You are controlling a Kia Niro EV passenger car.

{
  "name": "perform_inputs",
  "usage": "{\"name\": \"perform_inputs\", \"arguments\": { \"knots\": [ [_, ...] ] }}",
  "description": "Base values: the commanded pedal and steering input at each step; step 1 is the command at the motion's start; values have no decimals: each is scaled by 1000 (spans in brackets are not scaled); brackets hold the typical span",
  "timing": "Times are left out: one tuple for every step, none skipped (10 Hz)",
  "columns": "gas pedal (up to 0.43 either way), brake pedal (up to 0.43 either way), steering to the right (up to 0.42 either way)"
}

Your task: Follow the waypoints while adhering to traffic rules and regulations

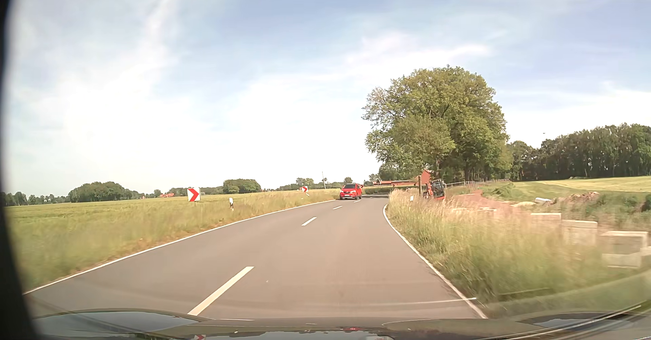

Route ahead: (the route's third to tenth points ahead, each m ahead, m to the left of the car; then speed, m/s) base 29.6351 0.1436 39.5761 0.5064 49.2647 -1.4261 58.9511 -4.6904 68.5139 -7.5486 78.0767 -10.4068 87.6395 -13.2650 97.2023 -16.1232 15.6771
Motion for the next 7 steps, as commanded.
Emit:
{"name": "perform_inputs", "arguments": {
  "knots": [
    [220, 0, 4],
    [220, 0, 3],
    [220, 0, 3],
    [220, 0, 3],
    [220, 0, 4],
    [209, 0, 5],
    [209, 0, 9]
  ]
}}
